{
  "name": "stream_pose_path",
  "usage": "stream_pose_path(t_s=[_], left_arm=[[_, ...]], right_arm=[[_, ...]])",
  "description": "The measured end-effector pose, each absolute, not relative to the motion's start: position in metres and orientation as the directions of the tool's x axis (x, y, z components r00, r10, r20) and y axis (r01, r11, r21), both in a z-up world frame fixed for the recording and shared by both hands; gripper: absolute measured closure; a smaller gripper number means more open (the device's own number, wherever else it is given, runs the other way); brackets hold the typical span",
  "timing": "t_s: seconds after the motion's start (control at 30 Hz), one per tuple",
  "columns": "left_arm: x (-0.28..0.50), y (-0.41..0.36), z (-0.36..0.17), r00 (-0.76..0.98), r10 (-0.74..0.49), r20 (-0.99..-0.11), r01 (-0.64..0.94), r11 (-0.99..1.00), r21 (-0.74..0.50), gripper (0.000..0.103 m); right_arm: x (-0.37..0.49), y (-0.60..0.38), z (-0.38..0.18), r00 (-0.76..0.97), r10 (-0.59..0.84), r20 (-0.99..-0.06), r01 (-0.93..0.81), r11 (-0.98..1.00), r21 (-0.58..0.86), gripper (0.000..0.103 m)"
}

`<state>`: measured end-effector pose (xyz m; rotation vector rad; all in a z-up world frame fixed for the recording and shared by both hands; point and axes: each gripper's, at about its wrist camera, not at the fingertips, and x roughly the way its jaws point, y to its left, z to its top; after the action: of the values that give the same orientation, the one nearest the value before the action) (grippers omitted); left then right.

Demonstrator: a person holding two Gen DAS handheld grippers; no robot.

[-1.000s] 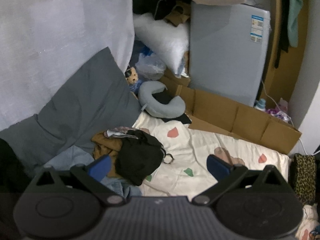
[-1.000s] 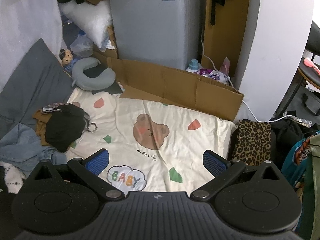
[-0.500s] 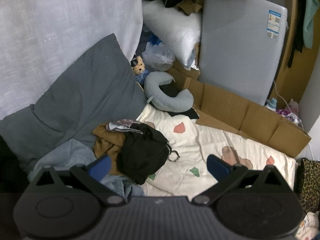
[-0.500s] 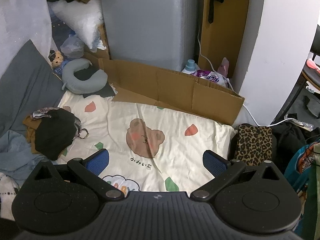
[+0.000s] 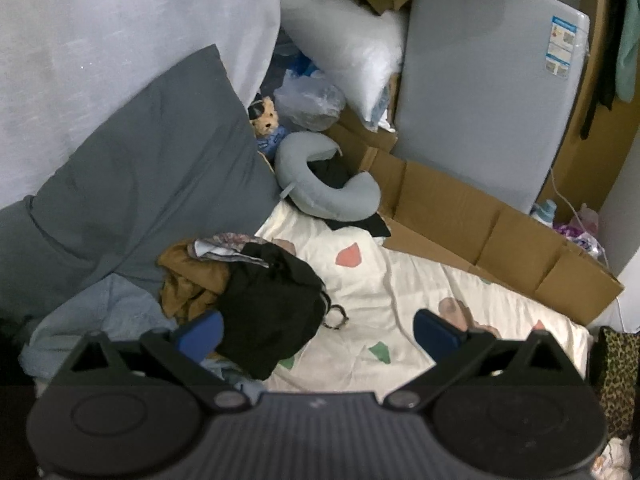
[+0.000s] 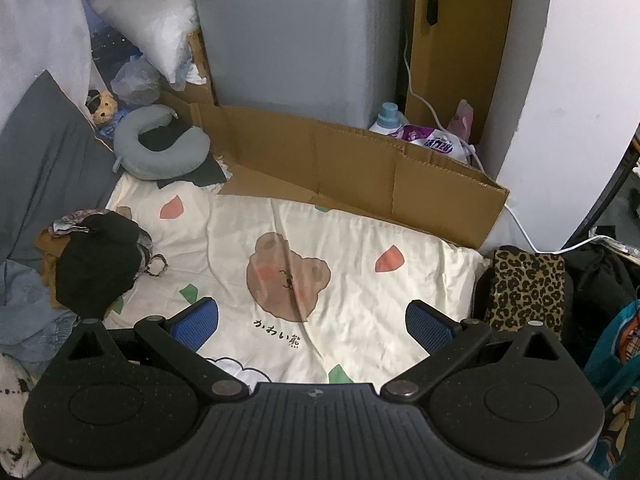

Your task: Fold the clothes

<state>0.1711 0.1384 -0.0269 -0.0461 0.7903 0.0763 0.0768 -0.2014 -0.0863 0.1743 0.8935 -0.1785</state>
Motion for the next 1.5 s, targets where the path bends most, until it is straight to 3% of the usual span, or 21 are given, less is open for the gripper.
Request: stream_pose_path(t_s=[0.43,0.6,0.87,1.1,1.5], left_arm=[[0.202,0.147,-0.056,0.705,0.041,-0.708,-0.089,0.996,-0.031,0.001],[0.209,0.155,-0.065,0.712,0.044,-0.701,-0.108,0.993,-0.047,0.001],[0.223,0.176,-0.090,0.738,0.064,-0.672,-0.147,0.987,-0.068,0.001],[0.237,0.200,-0.135,0.732,0.072,-0.677,-0.183,0.979,-0.095,0.014],[0.253,0.230,-0.201,0.740,0.083,-0.667,-0.192,0.977,-0.092,0.016]], right_arm=[[0.112,-0.203,-0.114,0.611,-0.051,-0.790,0.163,0.985,0.063,0.000],[0.120,-0.201,-0.117,0.659,-0.113,-0.743,0.153,0.988,-0.015,0.000],[0.133,-0.204,-0.137,0.660,-0.020,-0.751,0.093,0.994,0.055,0.000],[0.143,-0.195,-0.162,0.646,0.053,-0.762,0.026,0.995,0.092,0.000],[0.164,-0.180,-0.212,0.622,0.119,-0.774,-0.023,0.991,0.134,0.000]])
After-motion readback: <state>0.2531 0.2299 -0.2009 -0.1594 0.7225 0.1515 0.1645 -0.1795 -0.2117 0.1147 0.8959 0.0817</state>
